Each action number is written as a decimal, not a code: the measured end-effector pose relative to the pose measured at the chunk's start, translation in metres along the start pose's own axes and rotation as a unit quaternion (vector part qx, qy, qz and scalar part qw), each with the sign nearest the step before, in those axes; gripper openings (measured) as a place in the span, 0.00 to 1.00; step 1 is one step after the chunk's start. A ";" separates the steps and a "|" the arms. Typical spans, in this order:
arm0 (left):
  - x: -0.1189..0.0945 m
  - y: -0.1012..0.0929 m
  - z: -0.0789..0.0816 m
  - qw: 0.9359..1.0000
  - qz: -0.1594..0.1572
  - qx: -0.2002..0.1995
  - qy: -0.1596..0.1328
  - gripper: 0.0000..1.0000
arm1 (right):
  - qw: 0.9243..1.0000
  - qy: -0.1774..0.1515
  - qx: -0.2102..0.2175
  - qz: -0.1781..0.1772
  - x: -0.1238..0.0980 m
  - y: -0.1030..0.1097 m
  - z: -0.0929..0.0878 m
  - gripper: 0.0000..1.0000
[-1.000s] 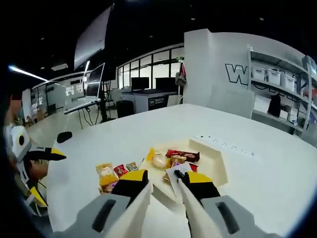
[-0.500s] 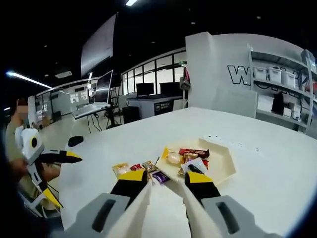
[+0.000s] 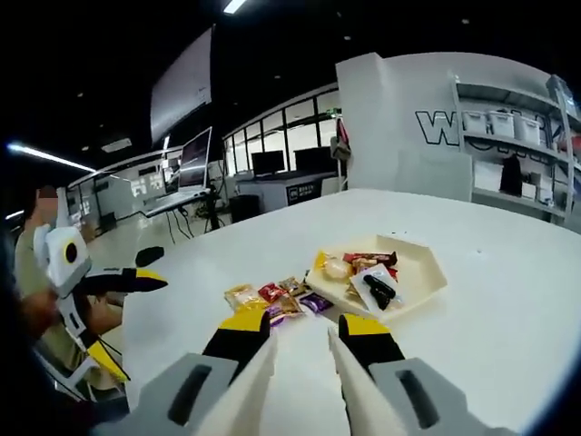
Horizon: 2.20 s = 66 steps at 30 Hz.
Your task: Place the target food into the container with the food tongs after gripping and lifting it, then release it inside without dropping or visibly crushing the food.
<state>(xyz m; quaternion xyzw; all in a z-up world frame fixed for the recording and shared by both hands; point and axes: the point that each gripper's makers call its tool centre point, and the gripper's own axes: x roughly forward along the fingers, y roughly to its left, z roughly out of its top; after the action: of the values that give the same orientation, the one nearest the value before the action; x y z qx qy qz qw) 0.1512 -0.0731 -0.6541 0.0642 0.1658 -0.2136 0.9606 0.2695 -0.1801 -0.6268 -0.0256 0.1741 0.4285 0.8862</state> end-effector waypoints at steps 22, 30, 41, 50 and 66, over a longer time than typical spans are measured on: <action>0.002 -0.016 0.003 0.999 -0.006 -0.017 -0.029 0.98 | 1.000 -0.018 0.014 -0.006 -0.029 0.020 -0.016 0.25; -0.009 -0.012 -0.007 1.000 -0.004 -0.012 -0.010 0.99 | 1.000 -0.024 0.018 0.005 -0.013 0.036 -0.013 0.25; -0.022 -0.001 -0.002 1.000 0.003 -0.015 -0.021 0.99 | 1.000 -0.017 0.011 0.019 0.014 0.050 -0.015 0.25; -0.030 0.008 -0.004 1.000 0.010 -0.014 -0.019 0.98 | 1.000 -0.010 -0.003 0.024 0.047 0.057 -0.014 0.25; -0.033 0.018 -0.007 1.000 0.019 -0.007 -0.013 0.96 | 0.999 0.006 -0.047 -0.003 0.085 0.049 -0.021 0.25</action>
<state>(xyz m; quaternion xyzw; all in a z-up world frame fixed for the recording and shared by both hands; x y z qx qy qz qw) 0.1284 -0.0423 -0.6483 0.0578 0.1537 -0.1951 0.9669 0.2743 -0.0893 -0.6699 -0.0709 0.1589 0.4330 0.8844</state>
